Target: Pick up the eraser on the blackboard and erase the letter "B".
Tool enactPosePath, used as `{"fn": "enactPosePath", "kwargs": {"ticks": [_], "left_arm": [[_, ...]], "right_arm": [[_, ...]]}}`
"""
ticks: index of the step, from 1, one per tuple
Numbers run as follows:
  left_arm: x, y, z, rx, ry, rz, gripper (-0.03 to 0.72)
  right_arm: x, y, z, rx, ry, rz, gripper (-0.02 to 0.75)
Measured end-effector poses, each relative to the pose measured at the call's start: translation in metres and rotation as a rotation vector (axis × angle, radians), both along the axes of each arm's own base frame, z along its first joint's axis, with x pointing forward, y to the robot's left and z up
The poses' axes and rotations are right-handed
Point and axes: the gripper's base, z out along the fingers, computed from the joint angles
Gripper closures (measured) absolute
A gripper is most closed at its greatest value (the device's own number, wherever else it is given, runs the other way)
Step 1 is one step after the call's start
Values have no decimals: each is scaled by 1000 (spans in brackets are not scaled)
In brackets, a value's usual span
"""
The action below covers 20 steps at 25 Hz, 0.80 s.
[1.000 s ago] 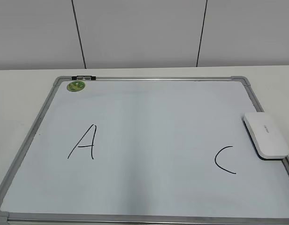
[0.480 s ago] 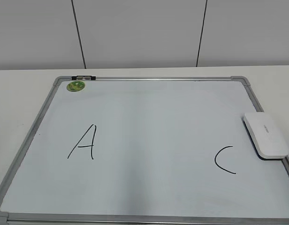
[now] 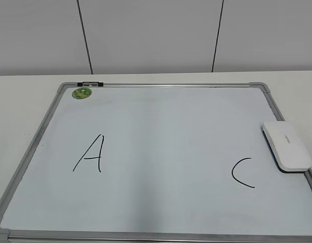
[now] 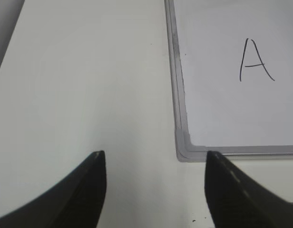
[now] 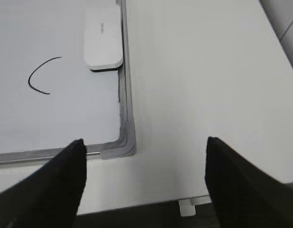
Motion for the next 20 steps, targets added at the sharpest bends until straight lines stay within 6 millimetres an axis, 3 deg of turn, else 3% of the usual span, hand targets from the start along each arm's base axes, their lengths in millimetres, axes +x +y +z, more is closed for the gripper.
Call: {"fn": "enactPosePath", "kwargs": {"ticks": [8, 20], "left_arm": [[-16, 1, 0, -3, -93, 26, 214], [-16, 1, 0, -4, -97, 26, 219]], "right_arm": [[-22, 0, 0, 1, -145, -64, 164], [-24, 0, 0, 0, -151, -63, 164]]}}
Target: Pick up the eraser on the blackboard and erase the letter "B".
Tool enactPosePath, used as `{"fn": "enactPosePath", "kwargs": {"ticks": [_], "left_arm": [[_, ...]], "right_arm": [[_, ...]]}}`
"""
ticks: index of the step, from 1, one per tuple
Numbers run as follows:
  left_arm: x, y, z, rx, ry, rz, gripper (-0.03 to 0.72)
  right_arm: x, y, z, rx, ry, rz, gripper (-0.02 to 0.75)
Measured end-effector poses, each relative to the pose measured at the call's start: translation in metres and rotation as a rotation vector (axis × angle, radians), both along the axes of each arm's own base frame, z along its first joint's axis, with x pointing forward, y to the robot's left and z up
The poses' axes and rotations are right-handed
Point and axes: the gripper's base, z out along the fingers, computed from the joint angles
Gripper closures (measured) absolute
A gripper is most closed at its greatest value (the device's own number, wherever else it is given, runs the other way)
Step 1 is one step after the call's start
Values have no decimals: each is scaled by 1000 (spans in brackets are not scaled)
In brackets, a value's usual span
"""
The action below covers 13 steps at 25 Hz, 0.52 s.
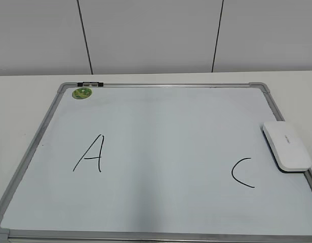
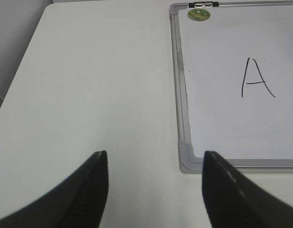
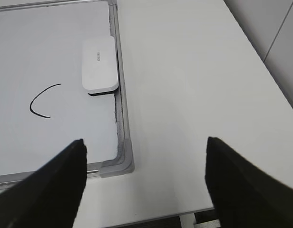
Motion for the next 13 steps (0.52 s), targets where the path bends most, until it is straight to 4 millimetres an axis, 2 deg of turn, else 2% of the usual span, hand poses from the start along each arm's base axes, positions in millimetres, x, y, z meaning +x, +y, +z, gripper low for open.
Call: {"fn": "enactPosePath", "kwargs": {"ticks": [13], "left_arm": [[0, 0, 0, 0, 0, 0, 260]], "right_arm": [[0, 0, 0, 0, 0, 0, 163]]}}
